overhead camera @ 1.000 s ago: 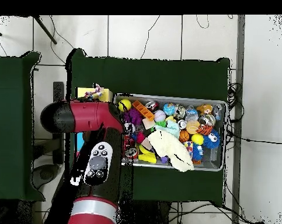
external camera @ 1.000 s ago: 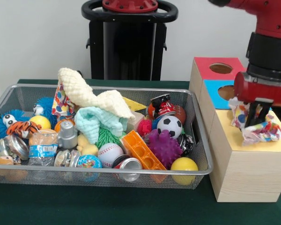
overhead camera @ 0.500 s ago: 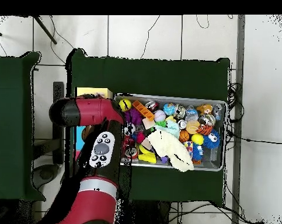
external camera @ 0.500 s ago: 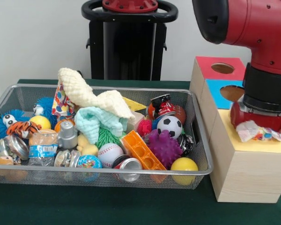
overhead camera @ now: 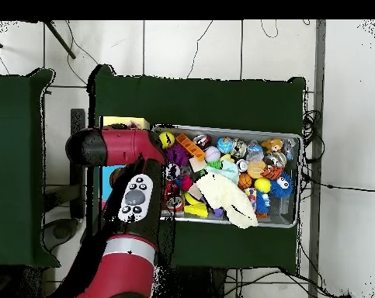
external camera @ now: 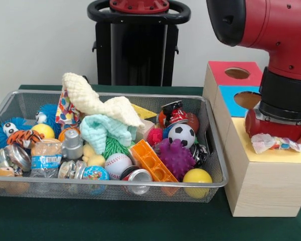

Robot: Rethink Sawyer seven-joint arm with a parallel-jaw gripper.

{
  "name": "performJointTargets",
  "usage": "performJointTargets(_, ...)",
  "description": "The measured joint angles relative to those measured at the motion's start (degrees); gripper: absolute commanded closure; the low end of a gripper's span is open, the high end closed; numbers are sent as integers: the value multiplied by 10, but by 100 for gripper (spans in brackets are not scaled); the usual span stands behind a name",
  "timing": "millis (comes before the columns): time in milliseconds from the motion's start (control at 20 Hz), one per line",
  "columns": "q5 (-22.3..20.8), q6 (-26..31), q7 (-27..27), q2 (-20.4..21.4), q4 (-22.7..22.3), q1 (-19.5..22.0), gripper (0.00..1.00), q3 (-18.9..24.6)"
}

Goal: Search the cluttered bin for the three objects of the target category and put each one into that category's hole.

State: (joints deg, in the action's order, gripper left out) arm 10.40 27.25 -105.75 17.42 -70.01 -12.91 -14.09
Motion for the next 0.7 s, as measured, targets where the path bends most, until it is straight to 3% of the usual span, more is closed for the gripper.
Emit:
performJointTargets(300, 0, 0, 0, 34, -33, 28, 100, 29)
performJointTargets(700, 0, 23, 0, 132, -99, 51, 100, 52)
